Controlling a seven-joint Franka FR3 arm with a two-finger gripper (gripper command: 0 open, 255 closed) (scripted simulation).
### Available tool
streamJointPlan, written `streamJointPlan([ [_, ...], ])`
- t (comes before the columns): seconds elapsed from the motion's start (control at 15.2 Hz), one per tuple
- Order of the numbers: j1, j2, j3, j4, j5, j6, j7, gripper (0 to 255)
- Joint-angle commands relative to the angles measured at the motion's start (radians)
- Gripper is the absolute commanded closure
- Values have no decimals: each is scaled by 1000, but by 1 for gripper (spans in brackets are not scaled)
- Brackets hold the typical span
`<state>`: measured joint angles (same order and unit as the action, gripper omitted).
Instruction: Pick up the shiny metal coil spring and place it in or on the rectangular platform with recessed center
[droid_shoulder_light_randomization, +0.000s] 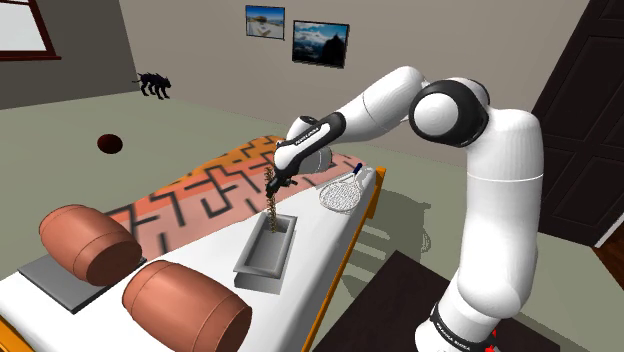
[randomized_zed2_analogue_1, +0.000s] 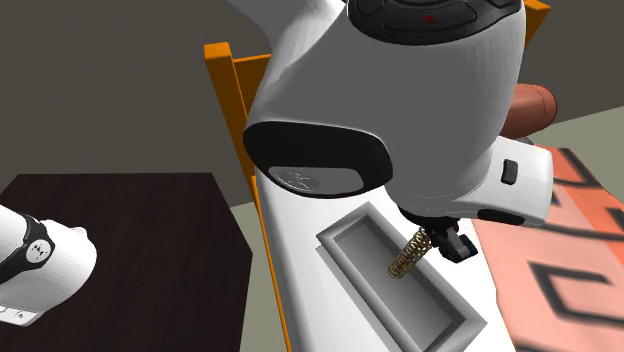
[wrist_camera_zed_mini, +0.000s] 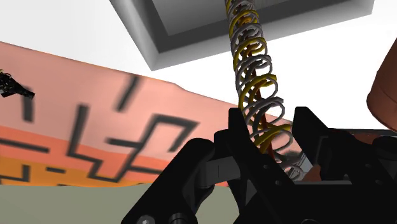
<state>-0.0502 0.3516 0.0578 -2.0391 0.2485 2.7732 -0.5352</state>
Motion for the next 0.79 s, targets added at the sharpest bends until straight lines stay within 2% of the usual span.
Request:
streamJointPlan([
  [0.0,-3,17,5,-6,7,24,-9,255],
  [0.4,-14,80,22,-9,26,90,-33,255],
  [0.73,-14,80,22,-9,26,90,-33,255],
])
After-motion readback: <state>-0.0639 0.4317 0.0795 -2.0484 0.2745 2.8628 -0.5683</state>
